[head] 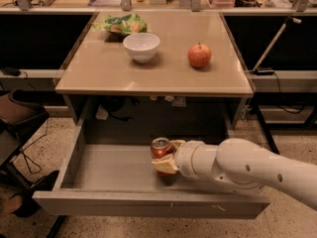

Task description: Place coke can into top drawer

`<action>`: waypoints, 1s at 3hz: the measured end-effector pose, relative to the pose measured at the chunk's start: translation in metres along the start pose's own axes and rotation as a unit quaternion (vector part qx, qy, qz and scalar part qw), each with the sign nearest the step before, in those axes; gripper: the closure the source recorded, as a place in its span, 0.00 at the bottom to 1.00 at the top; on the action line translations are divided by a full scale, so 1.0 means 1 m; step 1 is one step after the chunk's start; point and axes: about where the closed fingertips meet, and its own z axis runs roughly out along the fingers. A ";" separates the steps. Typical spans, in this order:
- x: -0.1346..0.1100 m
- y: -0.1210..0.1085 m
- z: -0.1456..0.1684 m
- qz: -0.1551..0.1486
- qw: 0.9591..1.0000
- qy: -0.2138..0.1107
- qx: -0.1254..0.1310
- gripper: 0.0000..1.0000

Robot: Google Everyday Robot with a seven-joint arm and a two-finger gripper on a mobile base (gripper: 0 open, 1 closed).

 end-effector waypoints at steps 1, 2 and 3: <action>0.000 0.000 0.000 0.000 1.000 0.000 0.000 0.11; 0.000 0.000 0.000 0.000 1.000 0.000 0.000 0.00; 0.000 0.000 0.000 0.000 1.000 0.000 0.000 0.00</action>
Offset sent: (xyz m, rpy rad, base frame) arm 0.0000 0.0000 0.0000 0.0000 0.0000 0.0000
